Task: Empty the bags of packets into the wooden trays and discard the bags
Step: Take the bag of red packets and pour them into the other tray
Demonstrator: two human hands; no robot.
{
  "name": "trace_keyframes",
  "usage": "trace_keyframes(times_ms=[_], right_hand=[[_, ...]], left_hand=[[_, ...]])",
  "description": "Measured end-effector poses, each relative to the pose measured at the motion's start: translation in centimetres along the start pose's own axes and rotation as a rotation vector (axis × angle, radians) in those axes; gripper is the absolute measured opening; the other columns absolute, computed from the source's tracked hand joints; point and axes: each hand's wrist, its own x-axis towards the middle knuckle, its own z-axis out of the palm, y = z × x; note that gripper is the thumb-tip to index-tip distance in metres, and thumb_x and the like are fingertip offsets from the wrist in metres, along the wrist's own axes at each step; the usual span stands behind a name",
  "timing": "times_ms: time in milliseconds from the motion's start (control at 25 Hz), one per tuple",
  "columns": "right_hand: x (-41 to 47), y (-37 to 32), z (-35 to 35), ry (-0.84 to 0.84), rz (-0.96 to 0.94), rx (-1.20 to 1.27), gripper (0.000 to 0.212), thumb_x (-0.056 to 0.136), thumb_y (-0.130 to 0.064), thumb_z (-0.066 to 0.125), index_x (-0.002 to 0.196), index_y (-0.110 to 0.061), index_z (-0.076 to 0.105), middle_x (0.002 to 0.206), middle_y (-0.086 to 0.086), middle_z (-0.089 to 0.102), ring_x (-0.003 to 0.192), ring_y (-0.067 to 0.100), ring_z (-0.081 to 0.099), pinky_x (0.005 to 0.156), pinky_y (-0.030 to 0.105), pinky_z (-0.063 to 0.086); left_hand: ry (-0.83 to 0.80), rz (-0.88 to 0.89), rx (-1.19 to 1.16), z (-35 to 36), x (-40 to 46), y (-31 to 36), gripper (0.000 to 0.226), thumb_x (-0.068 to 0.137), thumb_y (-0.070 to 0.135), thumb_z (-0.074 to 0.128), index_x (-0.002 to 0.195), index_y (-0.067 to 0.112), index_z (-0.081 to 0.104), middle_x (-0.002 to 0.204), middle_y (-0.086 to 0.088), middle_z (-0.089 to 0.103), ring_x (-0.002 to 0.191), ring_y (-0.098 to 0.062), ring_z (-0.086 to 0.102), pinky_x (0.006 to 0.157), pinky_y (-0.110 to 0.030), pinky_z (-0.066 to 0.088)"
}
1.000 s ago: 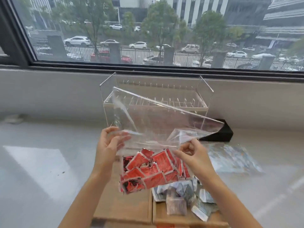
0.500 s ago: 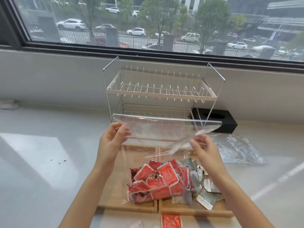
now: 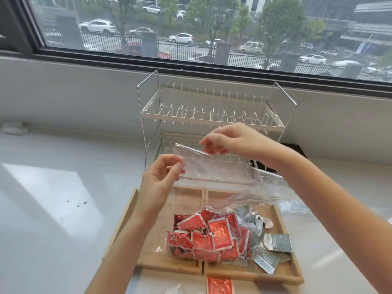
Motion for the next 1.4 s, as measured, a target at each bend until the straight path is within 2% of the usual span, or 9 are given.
trace_keyframes(times_ms=[120, 240, 360, 480, 720, 920, 1040, 1200, 1400], right_hand=[[1.2, -0.5, 1.9, -0.271, 0.074, -0.043, 0.033, 0.094, -0.031, 0.041, 0.101, -0.015, 0.069, 0.099, 0.007, 0.071, 0.091, 0.017, 0.066, 0.087, 0.031, 0.051], [1.1, -0.7, 2.8, -0.326, 0.059, -0.032, 0.030, 0.087, -0.039, 0.051, 0.094, -0.018, 0.072, 0.099, 0.009, 0.072, 0.084, 0.015, 0.064, 0.088, 0.036, 0.051], [0.6, -0.4, 3.0, -0.252, 0.081, 0.000, 0.027, 0.083, -0.039, 0.058, 0.088, -0.017, 0.073, 0.085, 0.006, 0.073, 0.070, 0.004, 0.056, 0.072, 0.026, 0.049], [0.1, -0.1, 3.0, -0.171, 0.089, 0.040, 0.024, 0.080, -0.034, 0.063, 0.081, -0.014, 0.074, 0.070, -0.001, 0.066, 0.062, 0.005, 0.048, 0.061, 0.019, 0.040], [0.0, 0.4, 1.5, -0.001, 0.066, 0.164, 0.012, 0.081, -0.018, 0.064, 0.082, -0.011, 0.073, 0.060, -0.007, 0.068, 0.053, -0.003, 0.060, 0.056, 0.013, 0.047], [0.0, 0.6, 2.6, -0.111, 0.094, 0.101, 0.016, 0.082, -0.030, 0.062, 0.087, -0.020, 0.074, 0.075, 0.005, 0.070, 0.065, 0.004, 0.053, 0.067, 0.023, 0.046], [-0.3, 0.6, 3.2, 0.005, 0.091, 0.146, 0.012, 0.078, -0.029, 0.067, 0.077, -0.020, 0.074, 0.063, -0.007, 0.065, 0.057, -0.001, 0.051, 0.065, 0.021, 0.044], [-0.3, 0.8, 4.1, 0.054, 0.095, 0.192, 0.013, 0.075, -0.031, 0.069, 0.082, -0.020, 0.074, 0.082, 0.002, 0.075, 0.070, 0.003, 0.060, 0.074, 0.024, 0.050], [-0.7, 0.9, 5.1, 0.182, 0.034, 0.079, 0.010, 0.078, -0.027, 0.066, 0.077, -0.020, 0.074, 0.075, -0.005, 0.073, 0.075, 0.004, 0.066, 0.075, 0.024, 0.054]], left_hand=[[-0.008, 0.036, 0.048, 0.4, -0.4, 0.4, 0.010, 0.080, 0.021, 0.059, 0.078, 0.029, 0.063, 0.075, 0.011, 0.067, 0.074, -0.006, 0.062, 0.065, -0.011, 0.046], [0.033, 0.045, 0.111, 0.5, -0.6, 0.3, 0.006, 0.081, 0.027, 0.059, 0.084, 0.025, 0.065, 0.083, -0.001, 0.069, 0.079, -0.015, 0.064, 0.071, -0.021, 0.048], [0.054, 0.044, 0.169, 1.0, -0.7, 0.1, 0.010, 0.082, 0.029, 0.058, 0.085, 0.035, 0.065, 0.090, -0.007, 0.069, 0.080, -0.014, 0.067, 0.077, -0.030, 0.051], [0.044, 0.046, 0.181, 1.7, -0.5, 0.4, 0.016, 0.082, 0.030, 0.057, 0.082, 0.044, 0.065, 0.095, -0.004, 0.068, 0.079, -0.008, 0.066, 0.076, -0.023, 0.050], [0.071, 0.038, 0.200, 2.1, -0.6, 0.4, 0.028, 0.086, 0.016, 0.054, 0.083, 0.043, 0.062, 0.094, -0.002, 0.063, 0.070, -0.008, 0.055, 0.066, -0.020, 0.046], [0.072, 0.046, 0.215, 2.3, -0.5, 0.4, 0.018, 0.087, 0.023, 0.053, 0.088, 0.036, 0.066, 0.101, 0.002, 0.064, 0.081, -0.010, 0.062, 0.072, -0.025, 0.049], [0.078, 0.050, 0.255, 2.2, -0.5, 0.1, 0.017, 0.087, 0.025, 0.052, 0.092, 0.030, 0.067, 0.103, -0.001, 0.063, 0.081, -0.012, 0.061, 0.070, -0.022, 0.048], [0.063, 0.065, 0.277, 2.0, -0.4, -0.2, 0.023, 0.087, 0.020, 0.052, 0.102, 0.032, 0.065, 0.091, 0.001, 0.058, 0.076, -0.011, 0.057, 0.064, -0.017, 0.045], [0.054, 0.111, 0.327, 2.1, -0.6, -0.2, 0.032, 0.089, 0.019, 0.050, 0.107, 0.044, 0.056, 0.087, -0.004, 0.055, 0.072, -0.016, 0.052, 0.059, -0.016, 0.043]])
